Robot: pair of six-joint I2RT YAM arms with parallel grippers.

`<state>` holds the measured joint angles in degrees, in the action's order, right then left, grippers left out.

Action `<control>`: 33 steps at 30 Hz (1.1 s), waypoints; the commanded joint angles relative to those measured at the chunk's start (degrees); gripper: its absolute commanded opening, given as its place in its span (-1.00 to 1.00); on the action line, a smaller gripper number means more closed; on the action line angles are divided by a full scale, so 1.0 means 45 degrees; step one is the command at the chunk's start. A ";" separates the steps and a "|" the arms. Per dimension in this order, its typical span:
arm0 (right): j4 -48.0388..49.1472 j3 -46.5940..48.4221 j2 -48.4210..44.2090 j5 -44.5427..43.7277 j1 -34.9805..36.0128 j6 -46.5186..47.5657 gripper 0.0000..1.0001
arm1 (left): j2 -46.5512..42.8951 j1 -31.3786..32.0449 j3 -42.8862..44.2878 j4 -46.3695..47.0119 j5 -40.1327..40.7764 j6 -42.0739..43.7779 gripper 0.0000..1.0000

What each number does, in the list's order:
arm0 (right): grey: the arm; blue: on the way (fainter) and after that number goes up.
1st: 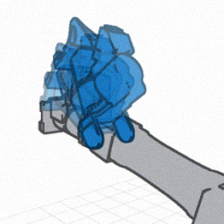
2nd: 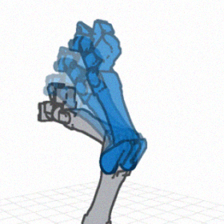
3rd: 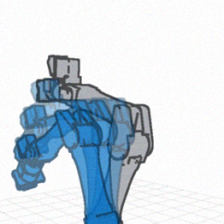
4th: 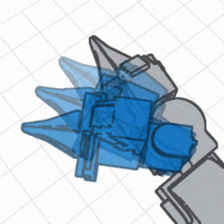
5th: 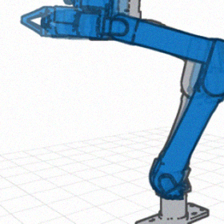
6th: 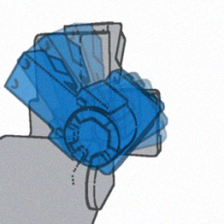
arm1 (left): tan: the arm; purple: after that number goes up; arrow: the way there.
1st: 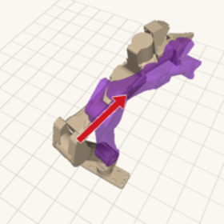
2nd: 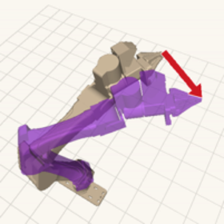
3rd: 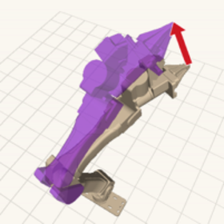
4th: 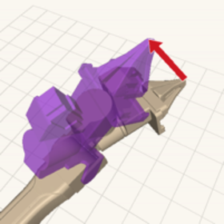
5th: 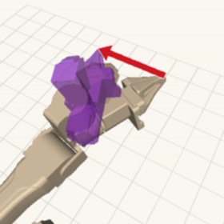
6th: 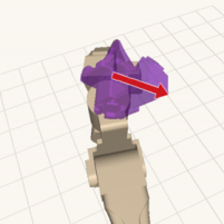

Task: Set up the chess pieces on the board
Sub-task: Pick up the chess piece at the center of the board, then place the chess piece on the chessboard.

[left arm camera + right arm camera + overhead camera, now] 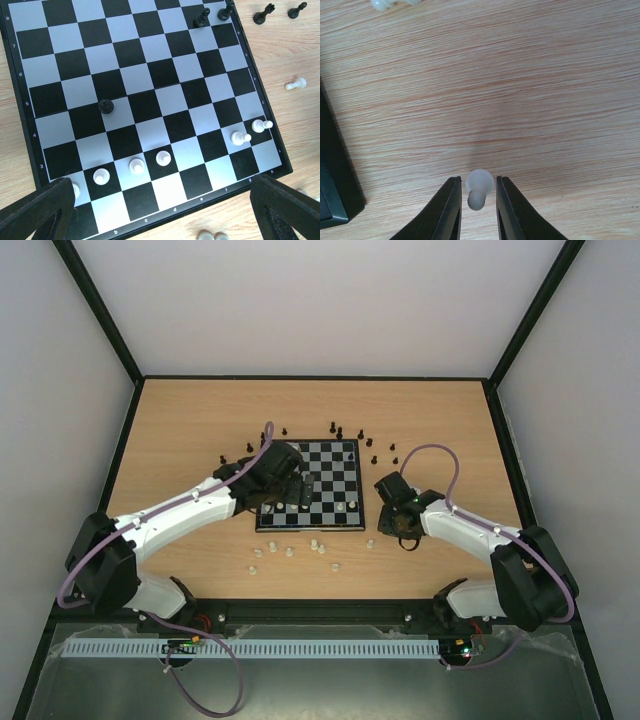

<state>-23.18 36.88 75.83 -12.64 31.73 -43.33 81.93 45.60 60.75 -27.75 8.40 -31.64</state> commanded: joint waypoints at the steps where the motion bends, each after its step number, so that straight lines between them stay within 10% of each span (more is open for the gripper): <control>1: -0.0142 -0.0003 0.0189 0.0083 -0.0058 0.0090 -0.63 | 0.0095 -0.0037 -0.0229 0.0050 -0.0085 0.0029 0.98; 18: -0.2232 0.2940 -0.1076 0.0436 0.0060 0.1104 -0.97 | -0.0263 -0.0071 -0.0278 -0.0198 0.0034 -0.0105 0.98; 33: -0.2364 0.7274 0.3446 0.1750 0.2378 0.2784 -0.97 | -0.2661 -0.0877 -0.0792 -0.0775 0.0764 -0.0587 0.98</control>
<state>-30.48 67.02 87.57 -6.63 40.97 -33.23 73.14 42.83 58.30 -28.73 10.44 -33.52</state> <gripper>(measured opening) 0.048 0.991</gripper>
